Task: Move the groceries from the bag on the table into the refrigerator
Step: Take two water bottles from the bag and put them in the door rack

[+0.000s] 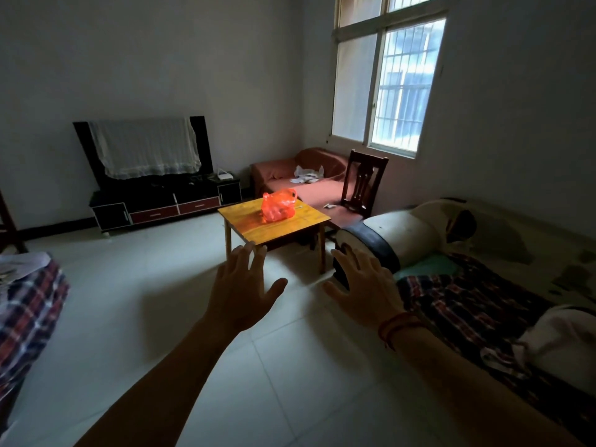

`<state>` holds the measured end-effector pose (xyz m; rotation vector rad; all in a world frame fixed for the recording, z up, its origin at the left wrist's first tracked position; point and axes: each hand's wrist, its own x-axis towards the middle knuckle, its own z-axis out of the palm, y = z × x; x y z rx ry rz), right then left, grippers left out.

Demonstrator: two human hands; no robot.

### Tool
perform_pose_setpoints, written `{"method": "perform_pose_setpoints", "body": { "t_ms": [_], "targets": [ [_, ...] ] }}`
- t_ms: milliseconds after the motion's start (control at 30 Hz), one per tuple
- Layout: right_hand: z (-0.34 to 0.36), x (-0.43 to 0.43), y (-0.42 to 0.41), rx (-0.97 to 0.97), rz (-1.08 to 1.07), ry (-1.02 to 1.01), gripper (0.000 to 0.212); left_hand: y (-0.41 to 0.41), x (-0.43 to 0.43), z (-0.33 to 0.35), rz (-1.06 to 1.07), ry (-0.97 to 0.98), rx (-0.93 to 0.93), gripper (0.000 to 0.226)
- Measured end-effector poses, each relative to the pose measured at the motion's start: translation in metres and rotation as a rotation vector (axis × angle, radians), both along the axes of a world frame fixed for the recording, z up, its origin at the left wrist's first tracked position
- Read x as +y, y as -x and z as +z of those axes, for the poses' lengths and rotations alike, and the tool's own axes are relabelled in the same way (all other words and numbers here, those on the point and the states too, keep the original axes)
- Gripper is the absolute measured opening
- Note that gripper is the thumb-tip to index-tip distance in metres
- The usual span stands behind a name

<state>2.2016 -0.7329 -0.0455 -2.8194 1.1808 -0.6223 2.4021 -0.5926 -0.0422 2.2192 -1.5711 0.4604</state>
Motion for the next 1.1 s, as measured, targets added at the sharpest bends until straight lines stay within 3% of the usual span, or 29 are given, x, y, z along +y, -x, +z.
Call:
{"method": "perform_pose_setpoints", "body": {
  "t_ms": [533, 1100],
  "targets": [
    [-0.018, -0.264, -0.212, 0.025, -0.048, -0.009, 0.076, -0.228, -0.263, -0.033, 0.022, -0.042, 0.016, 0.081],
    [-0.050, -0.541, -0.368, 0.089, -0.032, -0.049, 0.075, -0.377, -0.537, -0.065, 0.037, -0.119, 0.070, 0.090]
  ]
}}
